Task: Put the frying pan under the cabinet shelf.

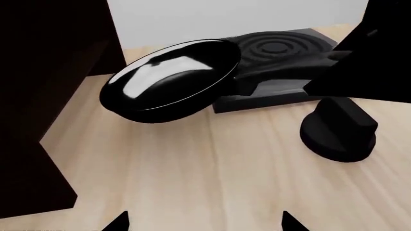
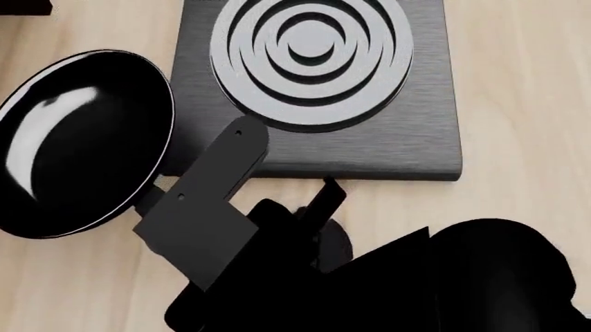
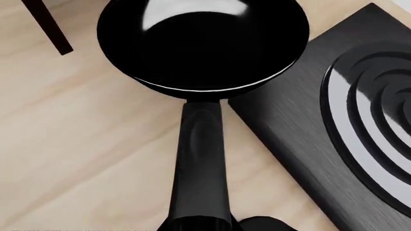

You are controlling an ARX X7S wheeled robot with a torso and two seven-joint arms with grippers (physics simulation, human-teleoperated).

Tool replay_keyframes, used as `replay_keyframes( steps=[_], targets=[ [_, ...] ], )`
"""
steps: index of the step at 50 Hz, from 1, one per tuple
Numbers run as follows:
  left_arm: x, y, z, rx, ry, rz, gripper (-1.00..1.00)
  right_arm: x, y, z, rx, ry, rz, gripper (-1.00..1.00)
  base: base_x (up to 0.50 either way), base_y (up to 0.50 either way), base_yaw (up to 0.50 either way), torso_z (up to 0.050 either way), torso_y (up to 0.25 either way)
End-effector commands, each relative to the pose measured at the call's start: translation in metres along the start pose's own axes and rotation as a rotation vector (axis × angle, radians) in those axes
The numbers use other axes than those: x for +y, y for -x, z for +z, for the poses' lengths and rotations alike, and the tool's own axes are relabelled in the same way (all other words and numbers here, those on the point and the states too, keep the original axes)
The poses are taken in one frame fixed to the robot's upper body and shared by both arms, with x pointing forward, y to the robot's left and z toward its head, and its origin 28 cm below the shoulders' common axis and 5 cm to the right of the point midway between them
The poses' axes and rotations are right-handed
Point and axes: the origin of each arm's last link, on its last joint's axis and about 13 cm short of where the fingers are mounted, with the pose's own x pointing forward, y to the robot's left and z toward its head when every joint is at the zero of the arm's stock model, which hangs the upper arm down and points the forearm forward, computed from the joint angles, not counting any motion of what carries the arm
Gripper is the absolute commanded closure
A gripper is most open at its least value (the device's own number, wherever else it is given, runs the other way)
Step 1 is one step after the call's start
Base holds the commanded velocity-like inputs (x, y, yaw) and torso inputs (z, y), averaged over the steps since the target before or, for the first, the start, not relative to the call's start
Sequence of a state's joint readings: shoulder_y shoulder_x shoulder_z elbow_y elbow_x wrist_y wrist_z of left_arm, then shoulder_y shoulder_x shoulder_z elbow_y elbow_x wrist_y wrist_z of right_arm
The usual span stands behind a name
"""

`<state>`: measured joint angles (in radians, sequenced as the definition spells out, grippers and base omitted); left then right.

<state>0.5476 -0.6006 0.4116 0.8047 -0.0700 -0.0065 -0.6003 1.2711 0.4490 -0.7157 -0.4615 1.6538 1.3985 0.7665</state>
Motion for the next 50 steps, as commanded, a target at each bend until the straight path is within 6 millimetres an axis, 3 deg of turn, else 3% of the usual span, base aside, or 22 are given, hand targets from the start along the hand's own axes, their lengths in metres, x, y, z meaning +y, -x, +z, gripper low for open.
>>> replay_keyframes(
  steps=[1,35,50],
  targets=[
    [0.001,0.001,0.0,-0.001,0.004,0.008,-1.0,-0.003,-0.006,0.003,-0.024,0.008,-0.014,1.0,0.0,0.0,0.0,0.0,0.0],
    [0.001,0.003,-0.007,0.025,0.033,0.011,-1.0,-0.011,-0.053,0.012,0.048,0.101,0.074,1.0,0.0,0.0,0.0,0.0,0.001],
    [0.002,0.004,-0.008,0.031,0.035,0.02,-1.0,-0.006,-0.083,0.003,0.035,0.059,0.144,1.0,0.0,0.0,0.0,0.0,0.0]
  ],
)
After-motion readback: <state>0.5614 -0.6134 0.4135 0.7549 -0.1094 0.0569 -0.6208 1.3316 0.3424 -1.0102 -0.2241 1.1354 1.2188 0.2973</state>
